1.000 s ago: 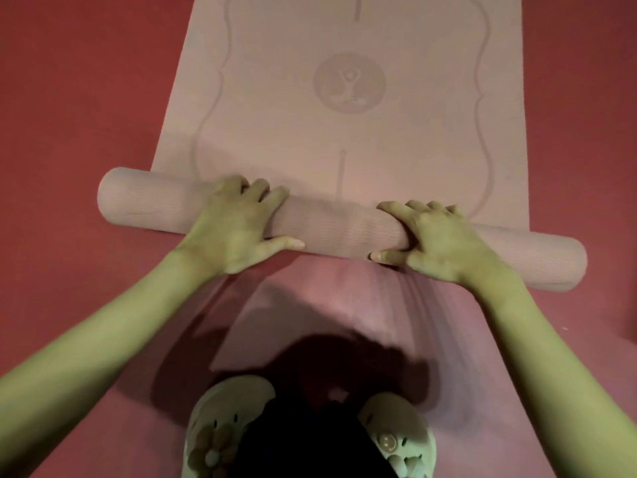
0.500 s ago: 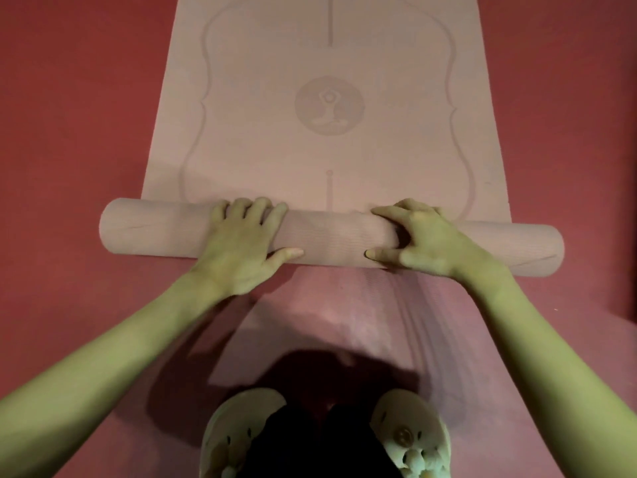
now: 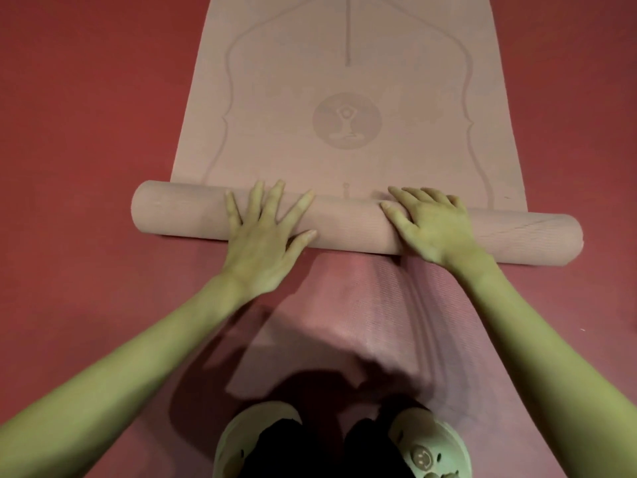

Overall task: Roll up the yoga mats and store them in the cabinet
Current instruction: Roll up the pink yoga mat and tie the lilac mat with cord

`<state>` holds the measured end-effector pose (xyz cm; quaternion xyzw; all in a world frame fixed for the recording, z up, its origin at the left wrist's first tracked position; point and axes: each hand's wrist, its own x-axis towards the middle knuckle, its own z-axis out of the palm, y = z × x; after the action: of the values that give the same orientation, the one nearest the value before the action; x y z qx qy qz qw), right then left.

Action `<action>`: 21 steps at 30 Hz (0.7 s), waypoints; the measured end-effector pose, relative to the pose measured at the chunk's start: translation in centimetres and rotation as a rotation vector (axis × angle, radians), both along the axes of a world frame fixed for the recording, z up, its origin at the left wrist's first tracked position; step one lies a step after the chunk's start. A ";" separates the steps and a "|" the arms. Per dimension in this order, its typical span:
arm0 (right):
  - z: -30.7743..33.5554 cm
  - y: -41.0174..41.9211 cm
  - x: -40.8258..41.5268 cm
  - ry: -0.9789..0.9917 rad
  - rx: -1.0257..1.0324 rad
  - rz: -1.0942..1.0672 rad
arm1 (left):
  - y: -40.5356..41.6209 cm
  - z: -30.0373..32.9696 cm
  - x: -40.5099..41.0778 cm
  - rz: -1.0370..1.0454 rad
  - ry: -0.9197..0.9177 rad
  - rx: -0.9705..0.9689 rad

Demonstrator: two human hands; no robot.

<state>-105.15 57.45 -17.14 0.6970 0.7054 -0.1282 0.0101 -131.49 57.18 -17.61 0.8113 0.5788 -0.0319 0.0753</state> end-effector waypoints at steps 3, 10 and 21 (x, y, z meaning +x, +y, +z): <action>0.0 0.3 -0.2 -0.003 0.011 -0.019 | 1.7 -0.1 0.1 -0.005 -0.027 -0.003; -0.6 -2.6 -1.6 -0.031 0.179 0.044 | 5.7 0.6 1.3 0.033 0.001 -0.057; -0.7 4.2 -0.4 -0.079 0.168 0.033 | 4.0 -0.4 -0.1 0.028 -0.072 0.034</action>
<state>-105.59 61.68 -17.84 0.6881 0.7242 -0.0407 -0.0184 -131.57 61.21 -17.97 0.8051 0.5873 0.0082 0.0826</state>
